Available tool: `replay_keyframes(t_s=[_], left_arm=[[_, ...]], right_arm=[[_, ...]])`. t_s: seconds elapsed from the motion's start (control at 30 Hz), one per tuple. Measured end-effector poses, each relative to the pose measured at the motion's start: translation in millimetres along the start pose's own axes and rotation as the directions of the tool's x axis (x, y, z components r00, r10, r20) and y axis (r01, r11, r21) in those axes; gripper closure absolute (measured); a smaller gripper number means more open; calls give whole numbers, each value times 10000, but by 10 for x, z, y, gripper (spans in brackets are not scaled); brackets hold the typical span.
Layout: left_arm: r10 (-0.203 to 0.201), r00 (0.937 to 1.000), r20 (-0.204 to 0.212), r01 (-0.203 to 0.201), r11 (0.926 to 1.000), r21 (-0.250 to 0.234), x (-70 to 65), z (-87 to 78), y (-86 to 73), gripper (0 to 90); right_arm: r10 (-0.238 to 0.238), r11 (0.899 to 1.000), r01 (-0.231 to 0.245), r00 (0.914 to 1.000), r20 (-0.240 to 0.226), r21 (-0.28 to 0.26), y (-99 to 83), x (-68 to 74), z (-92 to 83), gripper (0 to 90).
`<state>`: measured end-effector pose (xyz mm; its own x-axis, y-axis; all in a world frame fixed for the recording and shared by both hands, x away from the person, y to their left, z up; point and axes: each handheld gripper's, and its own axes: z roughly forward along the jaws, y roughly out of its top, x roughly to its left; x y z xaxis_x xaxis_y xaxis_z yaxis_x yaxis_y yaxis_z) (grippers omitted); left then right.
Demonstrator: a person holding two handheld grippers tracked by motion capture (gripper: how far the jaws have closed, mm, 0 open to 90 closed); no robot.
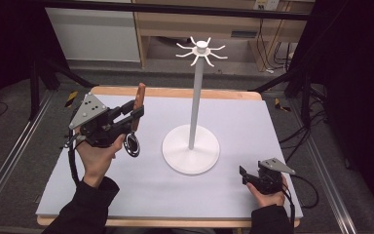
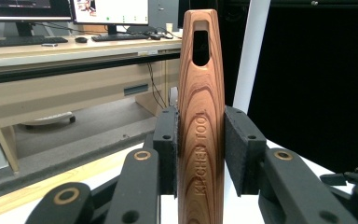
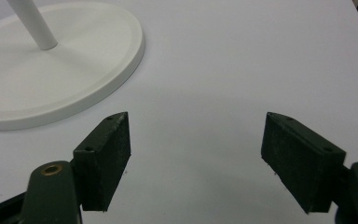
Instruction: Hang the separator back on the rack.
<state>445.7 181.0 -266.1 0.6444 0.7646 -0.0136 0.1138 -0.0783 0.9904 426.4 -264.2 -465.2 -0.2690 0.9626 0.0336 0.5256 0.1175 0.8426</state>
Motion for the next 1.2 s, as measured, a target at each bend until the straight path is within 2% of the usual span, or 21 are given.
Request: replay_keyframes(t_s=[0.33, 0.47, 0.5, 0.6, 0.63, 0.67, 0.7, 0.77, 1.0, 1.2], left_arm=[[178, 9997, 143, -176, 9998, -135, -74, 81, 129, 674], [383, 9991, 185, -378, 9990, -251, -128, 91, 209, 674], [46, 9994, 340, -41, 9999, -144, -168, 84, 217, 674], [553, 9982, 215, -543, 9975, -443, -171, 101, 281, 674], [495, 9984, 255, -485, 9981, -385, -189, 102, 292, 674], [630, 9978, 208, -619, 9969, -484, -193, 109, 311, 674], [543, 9982, 269, -531, 9977, -424, -210, 114, 325, 674], [716, 9972, 207, -704, 9960, -543, -221, 130, 365, 674], [794, 9966, 236, -779, 9951, -601, -256, 169, 463, 674], [709, 9971, 284, -687, 9951, -710, -248, 209, 539, 674]], right_arm=[[-16, 10000, 16, 10000, -4, 7, 0, -3, 7, 244], [-31, 10000, 31, 10000, -11, 3, 0, -4, 5, 244], [-21, 10000, 21, 10000, 5, -7, 1, -6, 5, 244], [13, 10000, -13, 10000, 10, -12, 0, -7, 3, 244], [-7, 10000, 7, 10000, 10, -5, 1, -9, 3, 244], [-5, 10000, 5, 10000, -2, -8, 0, -8, 5, 244], [-11, 10000, 11, 10000, -3, -7, 0, -8, 6, 244], [-14, 10000, 14, 10000, 12, -7, 0, -7, 8, 244], [11, 10000, -11, 10000, -5, -22, 1, -11, 5, 244], [21, 10000, -21, 10000, -22, -35, 1, -11, 8, 243]])
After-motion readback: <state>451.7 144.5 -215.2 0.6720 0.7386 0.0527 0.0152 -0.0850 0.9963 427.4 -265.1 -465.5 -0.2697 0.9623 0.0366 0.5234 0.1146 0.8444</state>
